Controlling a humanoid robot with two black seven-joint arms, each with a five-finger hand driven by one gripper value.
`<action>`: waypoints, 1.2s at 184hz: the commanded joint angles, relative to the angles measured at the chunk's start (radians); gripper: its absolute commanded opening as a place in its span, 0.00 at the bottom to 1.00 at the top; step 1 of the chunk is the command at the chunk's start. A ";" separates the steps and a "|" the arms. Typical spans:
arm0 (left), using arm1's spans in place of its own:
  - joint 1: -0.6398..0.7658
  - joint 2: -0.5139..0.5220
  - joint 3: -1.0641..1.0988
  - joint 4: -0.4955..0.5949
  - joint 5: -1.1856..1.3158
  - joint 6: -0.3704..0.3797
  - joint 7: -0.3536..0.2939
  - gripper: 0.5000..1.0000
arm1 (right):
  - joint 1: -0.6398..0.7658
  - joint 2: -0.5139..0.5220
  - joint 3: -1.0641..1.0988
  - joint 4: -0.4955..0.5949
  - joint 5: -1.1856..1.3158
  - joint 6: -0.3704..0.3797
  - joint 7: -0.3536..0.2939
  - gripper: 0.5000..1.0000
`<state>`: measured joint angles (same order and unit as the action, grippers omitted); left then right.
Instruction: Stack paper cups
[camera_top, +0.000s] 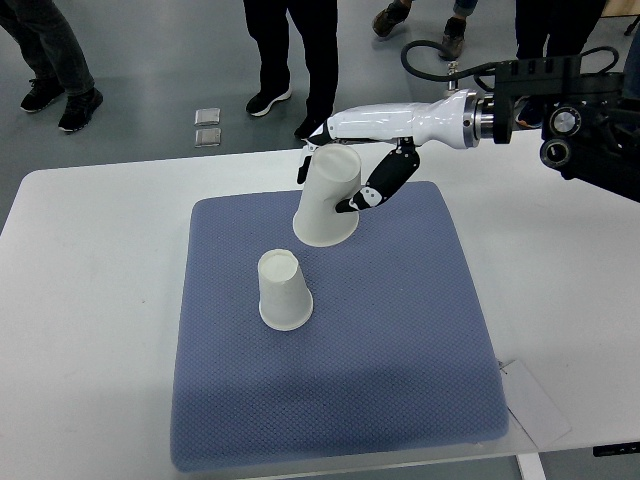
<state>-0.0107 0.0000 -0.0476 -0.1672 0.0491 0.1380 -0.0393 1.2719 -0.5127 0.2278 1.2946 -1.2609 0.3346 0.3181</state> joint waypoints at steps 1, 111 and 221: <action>0.000 0.000 0.000 0.000 0.000 0.000 0.001 1.00 | 0.001 0.043 -0.001 -0.012 0.000 0.001 -0.016 0.00; 0.000 0.000 0.000 0.000 0.000 0.000 -0.001 1.00 | -0.005 0.128 -0.016 -0.034 0.002 0.004 -0.053 0.00; 0.000 0.000 0.000 0.000 0.000 0.000 -0.001 1.00 | -0.009 0.141 -0.034 -0.046 0.000 0.001 -0.068 0.00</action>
<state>-0.0107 0.0000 -0.0475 -0.1672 0.0491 0.1380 -0.0393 1.2641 -0.3733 0.2048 1.2472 -1.2622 0.3354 0.2501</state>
